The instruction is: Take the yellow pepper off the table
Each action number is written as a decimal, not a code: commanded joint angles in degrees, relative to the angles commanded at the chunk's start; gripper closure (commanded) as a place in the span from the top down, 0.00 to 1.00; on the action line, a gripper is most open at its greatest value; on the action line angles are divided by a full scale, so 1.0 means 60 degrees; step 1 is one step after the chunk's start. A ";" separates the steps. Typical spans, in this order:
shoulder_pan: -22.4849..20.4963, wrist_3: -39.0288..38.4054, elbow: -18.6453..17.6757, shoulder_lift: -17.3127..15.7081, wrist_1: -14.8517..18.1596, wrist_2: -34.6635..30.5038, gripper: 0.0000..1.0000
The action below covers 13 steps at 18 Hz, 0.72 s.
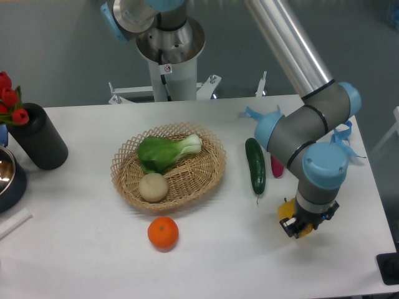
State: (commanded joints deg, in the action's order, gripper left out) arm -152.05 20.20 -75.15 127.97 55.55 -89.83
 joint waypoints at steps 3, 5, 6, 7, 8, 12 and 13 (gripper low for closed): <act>-0.0205 0.0674 0.0000 -0.0220 0.0029 0.0337 0.14; -0.0365 0.1216 -0.0145 -0.0425 0.0103 0.0352 0.14; -0.0439 0.1479 -0.0248 -0.0571 0.0103 0.0338 0.14; -0.0556 0.2352 -0.0380 -0.0804 0.0132 0.0338 0.12; -0.0629 0.2839 -0.0410 -0.0879 0.0146 0.0352 0.12; -0.0688 0.5386 -0.0396 -0.1216 0.0920 0.0265 0.14; -0.0761 0.5669 -0.0396 -0.1260 0.1068 0.0250 0.14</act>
State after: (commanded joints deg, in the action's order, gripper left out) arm -156.62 54.21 -77.52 120.41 61.95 -88.33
